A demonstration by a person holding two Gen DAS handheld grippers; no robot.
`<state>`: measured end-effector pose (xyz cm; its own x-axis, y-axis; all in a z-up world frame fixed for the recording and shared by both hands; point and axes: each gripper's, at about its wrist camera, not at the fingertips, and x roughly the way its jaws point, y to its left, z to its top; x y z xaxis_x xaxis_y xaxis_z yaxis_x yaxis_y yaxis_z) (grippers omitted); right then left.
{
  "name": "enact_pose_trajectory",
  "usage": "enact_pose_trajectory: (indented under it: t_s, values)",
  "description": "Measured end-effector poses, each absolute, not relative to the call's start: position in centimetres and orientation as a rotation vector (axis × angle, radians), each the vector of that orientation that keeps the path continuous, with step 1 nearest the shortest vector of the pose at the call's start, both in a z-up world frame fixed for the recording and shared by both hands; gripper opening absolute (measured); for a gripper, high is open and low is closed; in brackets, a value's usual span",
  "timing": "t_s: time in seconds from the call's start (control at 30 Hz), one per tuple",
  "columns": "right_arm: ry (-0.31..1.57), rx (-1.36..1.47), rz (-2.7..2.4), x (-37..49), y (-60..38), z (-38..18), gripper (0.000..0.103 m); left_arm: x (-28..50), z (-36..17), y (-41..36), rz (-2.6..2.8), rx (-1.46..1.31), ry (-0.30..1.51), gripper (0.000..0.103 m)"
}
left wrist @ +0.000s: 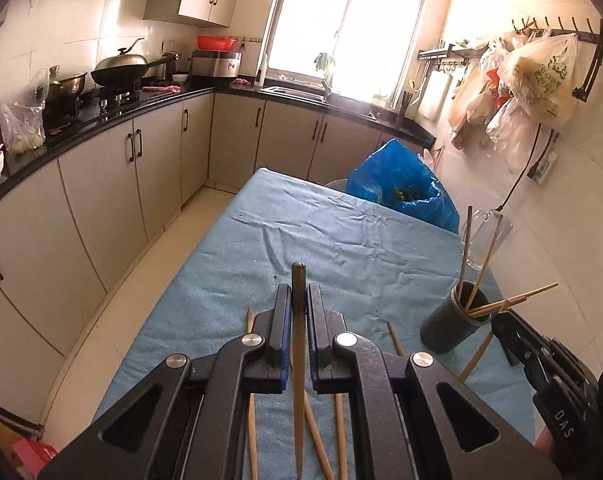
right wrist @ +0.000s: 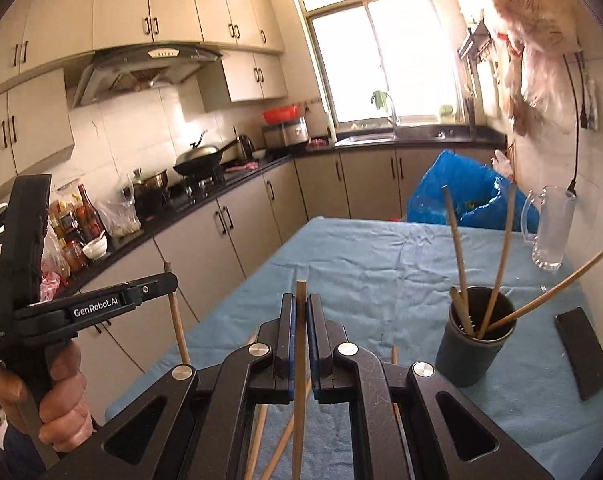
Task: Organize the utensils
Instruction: 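Lift the held chopsticks in both tools and carry them toward the black cup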
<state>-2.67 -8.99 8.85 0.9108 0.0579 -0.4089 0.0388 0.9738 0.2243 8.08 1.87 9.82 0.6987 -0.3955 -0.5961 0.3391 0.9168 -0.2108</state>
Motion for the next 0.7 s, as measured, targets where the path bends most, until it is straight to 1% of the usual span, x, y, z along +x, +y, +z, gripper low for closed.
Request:
enact_pose_trajectory:
  t_s: [0.2,0.7]
  values:
    - [0.387,0.224,0.014,-4.2,-9.2,9.5,0.006,6.9,10.8,1.8,-0.414,-0.079,0.661,0.007]
    - [0.339,0.252,0.012,-6.0,-10.0,10.1,0.006,6.9,10.9,1.6,-0.413,-0.075,0.677,0.007]
